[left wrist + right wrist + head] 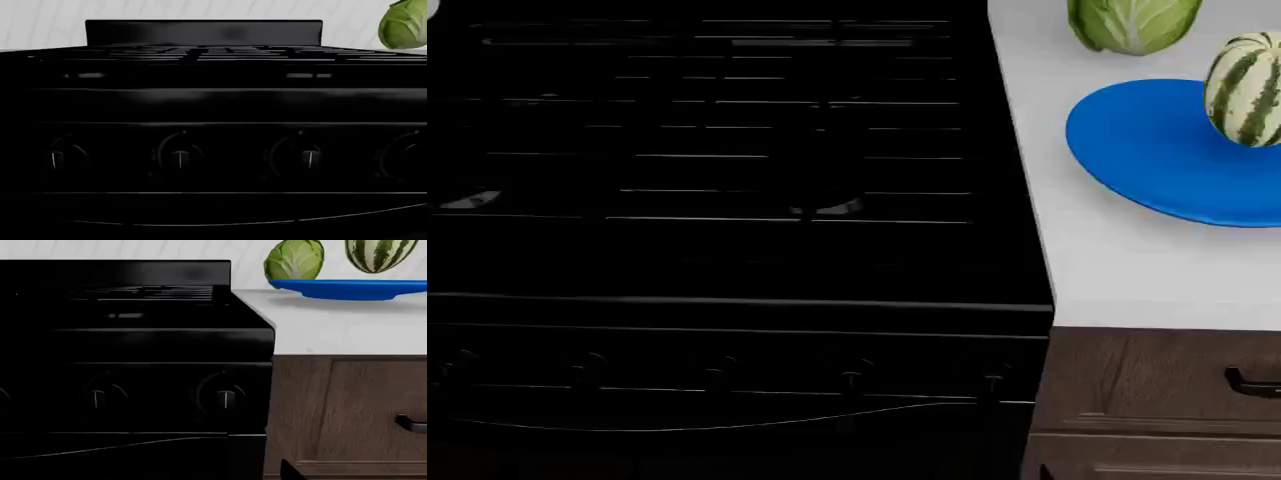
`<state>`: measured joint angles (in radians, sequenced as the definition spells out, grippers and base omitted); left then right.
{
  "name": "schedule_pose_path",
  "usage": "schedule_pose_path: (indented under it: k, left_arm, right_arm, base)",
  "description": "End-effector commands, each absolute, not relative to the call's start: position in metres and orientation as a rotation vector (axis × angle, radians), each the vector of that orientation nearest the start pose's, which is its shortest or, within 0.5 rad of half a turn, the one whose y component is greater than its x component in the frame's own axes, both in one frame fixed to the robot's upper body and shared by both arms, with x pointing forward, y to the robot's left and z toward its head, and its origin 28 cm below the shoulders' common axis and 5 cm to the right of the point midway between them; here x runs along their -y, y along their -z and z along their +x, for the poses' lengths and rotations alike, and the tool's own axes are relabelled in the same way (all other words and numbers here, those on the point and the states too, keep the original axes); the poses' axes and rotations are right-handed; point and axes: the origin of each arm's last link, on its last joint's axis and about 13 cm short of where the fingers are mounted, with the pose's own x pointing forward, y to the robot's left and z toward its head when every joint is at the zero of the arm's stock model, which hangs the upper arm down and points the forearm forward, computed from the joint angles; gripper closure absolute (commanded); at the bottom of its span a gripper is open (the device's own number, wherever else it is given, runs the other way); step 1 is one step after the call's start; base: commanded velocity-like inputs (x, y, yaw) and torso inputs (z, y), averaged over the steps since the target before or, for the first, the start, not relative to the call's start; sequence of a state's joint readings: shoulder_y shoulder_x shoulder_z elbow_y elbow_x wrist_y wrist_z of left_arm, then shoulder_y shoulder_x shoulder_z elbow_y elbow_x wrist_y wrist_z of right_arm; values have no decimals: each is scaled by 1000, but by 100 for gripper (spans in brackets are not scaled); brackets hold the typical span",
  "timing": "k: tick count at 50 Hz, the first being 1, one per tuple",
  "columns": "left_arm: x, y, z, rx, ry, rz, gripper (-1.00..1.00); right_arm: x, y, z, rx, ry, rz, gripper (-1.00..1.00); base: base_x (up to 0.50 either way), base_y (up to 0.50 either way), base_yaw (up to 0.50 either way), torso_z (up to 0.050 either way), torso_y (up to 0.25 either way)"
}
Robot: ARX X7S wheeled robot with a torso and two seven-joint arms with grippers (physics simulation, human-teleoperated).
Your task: Pick the squash from the counter and place it in the microwave.
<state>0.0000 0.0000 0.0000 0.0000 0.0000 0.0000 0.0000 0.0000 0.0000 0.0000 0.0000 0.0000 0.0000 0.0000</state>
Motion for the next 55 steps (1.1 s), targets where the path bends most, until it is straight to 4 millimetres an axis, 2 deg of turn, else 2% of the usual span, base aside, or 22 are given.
schedule_pose_path:
  k: [1, 4, 5, 7, 29, 30, 31, 32, 35, 37, 55]
  left_arm:
    - [-205, -11, 212, 0, 0, 0, -100]
    - [-205, -12, 209, -8, 8, -6, -100]
    - [-204, -15, 209, -8, 14, -63, -100]
    - [-204, -16, 209, 2, 18, -19, -100]
    - [-206, -20, 204, 5, 26, -27, -100]
    - [-204, -52, 204, 128, 51, -28, -100]
    - [-204, -23, 203, 17, 70, 5, -100]
    - [-204, -20, 204, 15, 47, 9, -100]
    - [-204, -25, 203, 20, 94, -95, -100]
    - [-203, -25, 205, 3, 97, -26, -100]
    - [-204, -35, 207, 40, 56, -3, -100]
  right_arm:
    - [96, -11, 212, 0, 0, 0, -100]
    - [94, -18, 211, -3, -17, 22, -100]
    - [94, -18, 211, -1, -13, 0, -100]
    - [94, -17, 212, -2, -13, 5, -100]
    - [91, -15, 210, -6, -19, -13, -100]
    - [91, -73, 210, 214, -17, -11, -100]
    - [91, -47, 213, 144, -19, -13, -100]
    - [91, -16, 211, -2, -18, -16, -100]
    - [91, -13, 212, -8, -20, -16, -100]
    - [91, -14, 212, -7, -19, -19, -100]
    - [90, -15, 218, -6, -27, -16, -100]
  base:
    - [0, 0, 0, 0, 0]
    - [0, 0, 0, 0, 0]
    - [0, 0, 0, 0, 0]
    - [0, 0, 0, 0, 0]
    - [0, 0, 0, 0, 0]
    - [0, 0, 0, 0, 0]
    - [0, 0, 0, 0, 0]
    - [0, 0, 0, 0, 0]
    - [0, 0, 0, 0, 0]
    - [0, 0, 0, 49, 105]
    - [0, 0, 0, 50, 34]
